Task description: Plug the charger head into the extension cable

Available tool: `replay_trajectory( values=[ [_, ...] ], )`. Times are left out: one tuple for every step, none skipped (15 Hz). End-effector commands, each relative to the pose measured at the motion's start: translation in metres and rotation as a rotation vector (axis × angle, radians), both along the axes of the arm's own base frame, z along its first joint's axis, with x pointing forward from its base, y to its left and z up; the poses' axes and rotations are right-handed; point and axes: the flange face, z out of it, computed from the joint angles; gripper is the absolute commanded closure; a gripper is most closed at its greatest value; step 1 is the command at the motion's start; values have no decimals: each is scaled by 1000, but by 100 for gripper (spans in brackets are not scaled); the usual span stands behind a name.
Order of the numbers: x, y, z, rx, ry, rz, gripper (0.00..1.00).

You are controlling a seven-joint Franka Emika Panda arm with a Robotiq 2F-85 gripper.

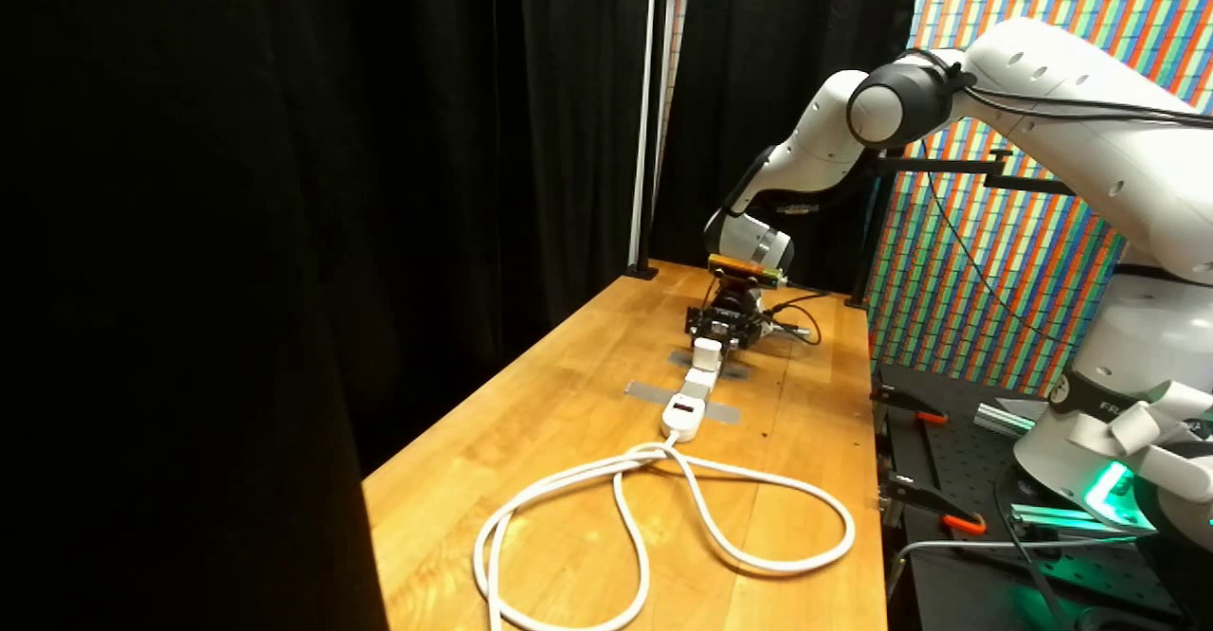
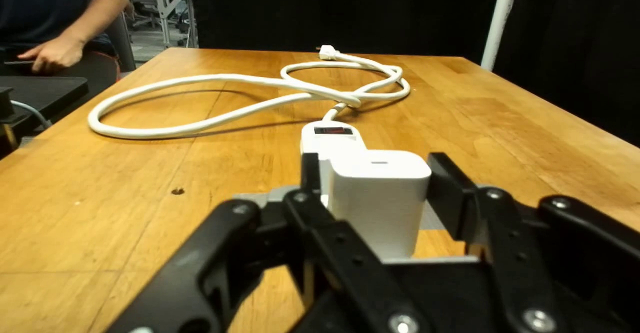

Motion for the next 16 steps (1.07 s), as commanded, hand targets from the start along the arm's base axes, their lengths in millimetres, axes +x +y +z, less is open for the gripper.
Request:
replay_trajectory(
  values=[
    [0, -2, -8, 27, 1, -11, 12],
    [0, -3, -7, 24, -1, -9, 5],
    [1, -3, -4, 21, -5, -9, 0],
    [2, -4, -1, 17, -10, -8, 0],
    [3, -5, 5, 7, -21, -9, 0],
    [4, -6, 13, -3, -32, -6, 0],
    [4, -8, 23, -23, -48, -3, 0],
    [4, -10, 32, -37, -62, -1, 0],
    [4, -12, 44, -56, -77, 1, 0],
    [5, -14, 55, -81, -87, 5, 0],
    [6, -15, 69, -112, -96, 11, 0],
    [7, -17, 84, -144, -108, 19, 0],
    [9, -15, 102, -192, -127, 30, 0],
    [10, -13, 118, -247, -132, 40, 0],
    [10, -8, 136, -298, -124, 41, 0],
    [11, -3, 150, -349, -129, 45, 0]
  ],
)
